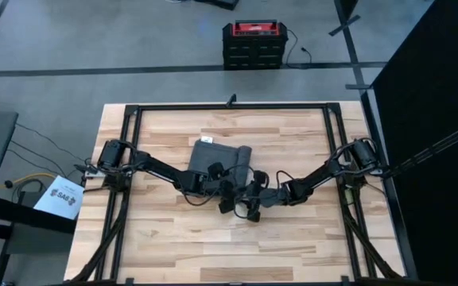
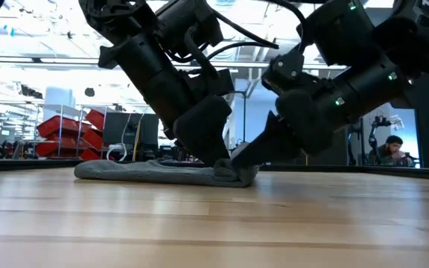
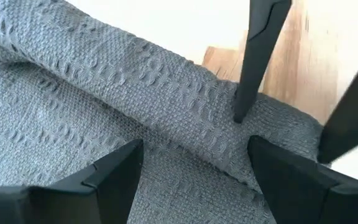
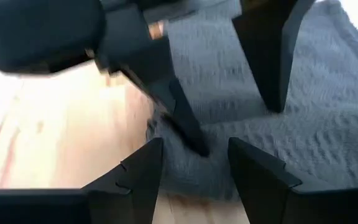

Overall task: Roll towel
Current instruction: Roll the gray towel

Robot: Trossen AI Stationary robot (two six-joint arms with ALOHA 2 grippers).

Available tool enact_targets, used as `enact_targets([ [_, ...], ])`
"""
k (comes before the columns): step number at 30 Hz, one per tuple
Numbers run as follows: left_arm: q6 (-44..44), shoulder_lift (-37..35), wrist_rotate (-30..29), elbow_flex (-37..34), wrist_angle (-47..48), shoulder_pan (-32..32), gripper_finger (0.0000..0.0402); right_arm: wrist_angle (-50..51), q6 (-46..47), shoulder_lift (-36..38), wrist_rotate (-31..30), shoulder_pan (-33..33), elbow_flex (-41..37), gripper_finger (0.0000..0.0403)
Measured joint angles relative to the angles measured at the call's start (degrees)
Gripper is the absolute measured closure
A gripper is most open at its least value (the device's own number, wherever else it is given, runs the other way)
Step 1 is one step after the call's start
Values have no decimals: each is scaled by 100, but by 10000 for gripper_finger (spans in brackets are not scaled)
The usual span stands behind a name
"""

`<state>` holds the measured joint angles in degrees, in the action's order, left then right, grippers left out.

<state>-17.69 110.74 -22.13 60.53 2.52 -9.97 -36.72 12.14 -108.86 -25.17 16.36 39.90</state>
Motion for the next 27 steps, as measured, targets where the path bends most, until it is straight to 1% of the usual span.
enact_targets([
  [5,-3,0,9,-2,9,0,122,6,-220,82,-4,85,71,224],
  [10,-5,0,28,-2,12,-3,122,300,-231,80,-6,-74,68,223],
  [27,-164,-4,44,-166,-178,-7,122,306,-662,136,124,-270,68,223],
])
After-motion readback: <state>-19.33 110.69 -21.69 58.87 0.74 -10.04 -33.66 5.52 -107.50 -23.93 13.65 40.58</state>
